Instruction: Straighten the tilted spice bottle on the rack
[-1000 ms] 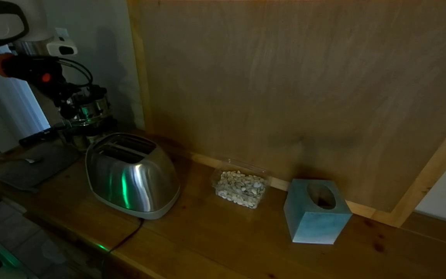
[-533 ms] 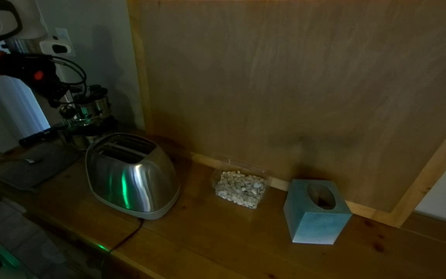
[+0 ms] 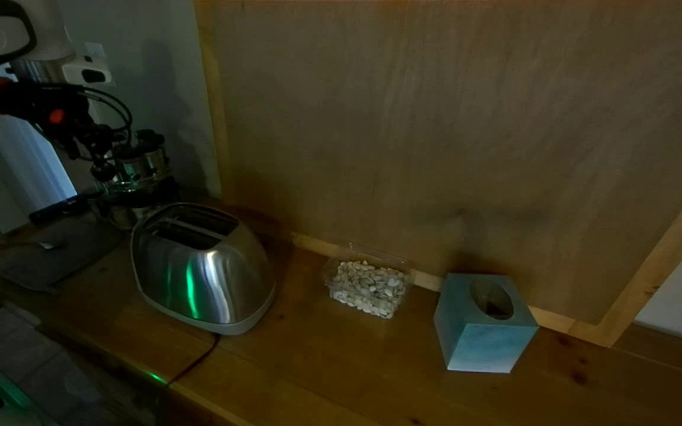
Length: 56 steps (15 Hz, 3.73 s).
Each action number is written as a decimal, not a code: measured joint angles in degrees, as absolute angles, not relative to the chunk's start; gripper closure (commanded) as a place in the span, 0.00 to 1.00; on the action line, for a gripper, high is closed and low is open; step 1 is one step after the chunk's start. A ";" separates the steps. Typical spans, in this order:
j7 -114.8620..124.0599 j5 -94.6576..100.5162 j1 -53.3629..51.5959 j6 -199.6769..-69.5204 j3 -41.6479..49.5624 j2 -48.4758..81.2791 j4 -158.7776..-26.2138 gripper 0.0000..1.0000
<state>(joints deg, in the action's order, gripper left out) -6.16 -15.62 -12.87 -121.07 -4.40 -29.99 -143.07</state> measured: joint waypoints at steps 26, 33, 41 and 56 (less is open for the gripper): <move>-6.34 -25.23 -13.25 -132.55 -3.98 -24.43 -147.03 0.00; -6.54 -27.94 -13.30 -132.55 -3.38 -24.21 -146.99 0.56; -6.50 -29.49 -13.40 -132.54 -3.37 -24.48 -146.86 0.63; -0.96 -28.50 -11.36 -129.87 -3.29 -25.17 -145.14 0.63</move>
<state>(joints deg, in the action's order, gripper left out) -0.96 -28.50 -11.36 -129.87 -3.29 -25.17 -145.14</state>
